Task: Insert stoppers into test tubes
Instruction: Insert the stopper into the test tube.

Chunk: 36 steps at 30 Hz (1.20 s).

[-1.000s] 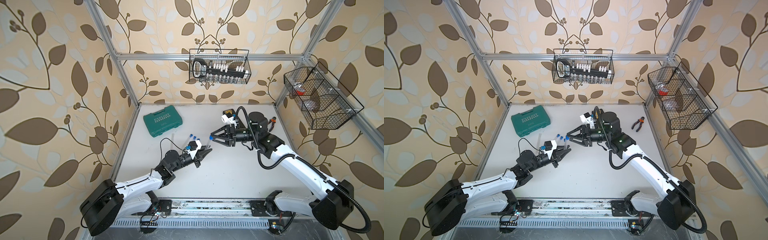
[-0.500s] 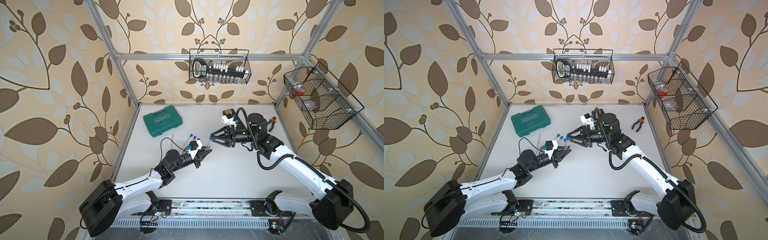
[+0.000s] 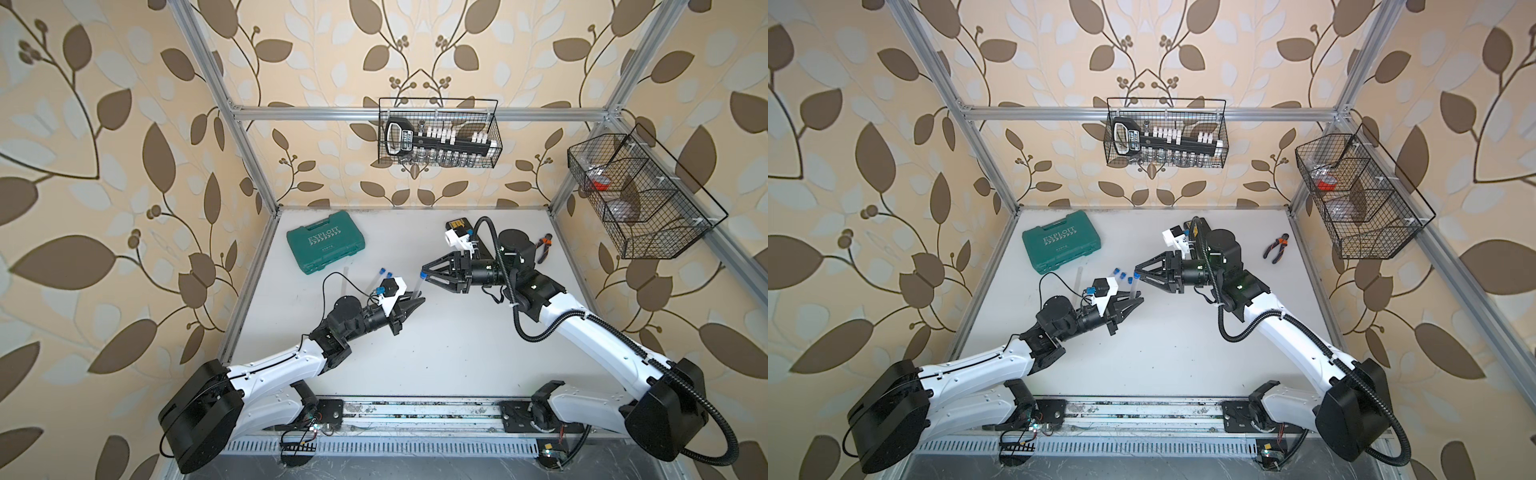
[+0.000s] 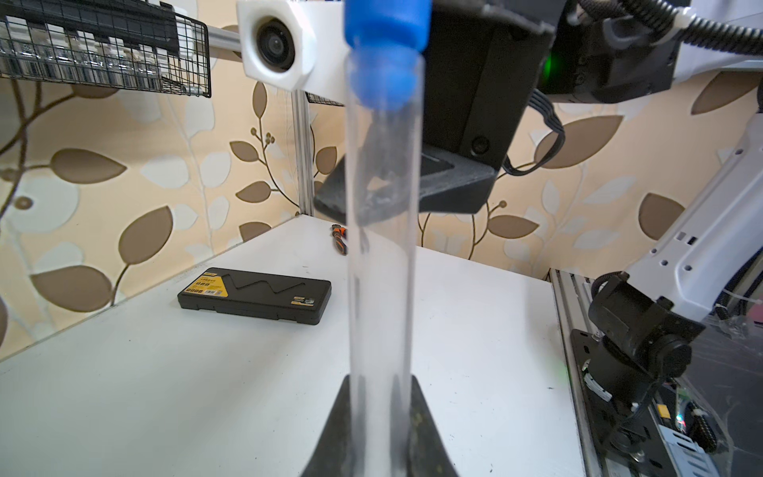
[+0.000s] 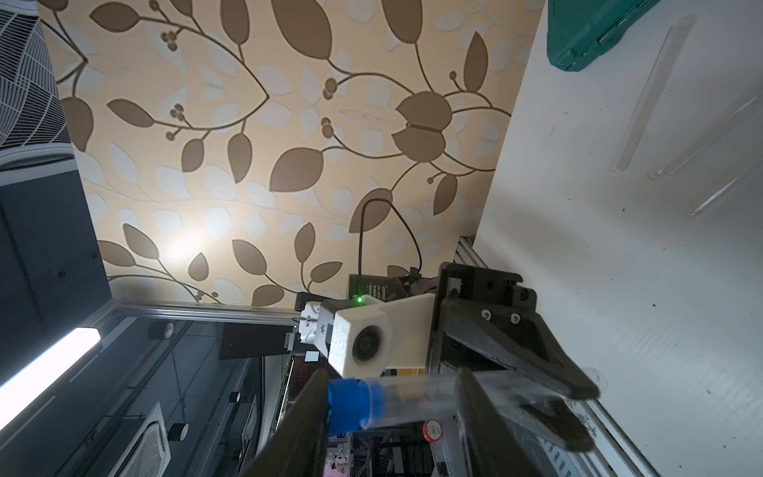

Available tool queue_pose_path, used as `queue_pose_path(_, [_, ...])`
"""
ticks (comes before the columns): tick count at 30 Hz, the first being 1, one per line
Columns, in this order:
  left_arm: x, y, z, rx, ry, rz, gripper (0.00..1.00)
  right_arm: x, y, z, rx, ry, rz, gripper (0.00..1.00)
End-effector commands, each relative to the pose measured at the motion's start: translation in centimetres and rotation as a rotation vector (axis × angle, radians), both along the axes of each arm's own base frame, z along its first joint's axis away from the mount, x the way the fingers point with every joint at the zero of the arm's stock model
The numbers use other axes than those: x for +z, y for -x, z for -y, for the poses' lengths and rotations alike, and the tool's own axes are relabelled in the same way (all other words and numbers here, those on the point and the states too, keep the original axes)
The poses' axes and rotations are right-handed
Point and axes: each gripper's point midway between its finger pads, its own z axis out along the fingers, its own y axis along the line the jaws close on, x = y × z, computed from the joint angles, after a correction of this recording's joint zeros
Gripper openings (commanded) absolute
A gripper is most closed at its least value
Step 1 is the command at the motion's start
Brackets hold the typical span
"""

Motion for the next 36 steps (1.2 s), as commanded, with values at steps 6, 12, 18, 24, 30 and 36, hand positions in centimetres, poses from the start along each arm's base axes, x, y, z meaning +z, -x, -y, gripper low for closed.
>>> queue_pose_path(6, [17.0,3.0,-2.2,-0.034,0.376,0.404,0.0,-8.8,1.5,0.1,0.022,0.162,-0.238,0.45])
queue_pose_path(12, [18.5,4.0,-2.5,-0.061,0.394,0.453,0.0,-9.7,1.7,0.2,0.022,0.172,-0.253,0.44])
queue_pose_path(18, [19.9,4.8,-2.6,-0.082,0.397,0.501,0.0,-10.9,2.0,0.4,0.024,0.193,-0.278,0.43])
queue_pose_path(24, [20.3,5.1,-2.5,-0.087,0.381,0.533,0.0,-12.4,2.3,0.6,0.03,0.221,-0.302,0.42])
queue_pose_path(30, [21.3,5.6,-2.9,-0.087,0.403,0.559,0.0,-12.8,2.5,0.5,0.032,0.193,-0.318,0.41])
queue_pose_path(36, [22.1,6.4,-3.0,-0.103,0.391,0.618,0.0,-12.1,2.6,0.2,0.038,0.131,-0.343,0.38])
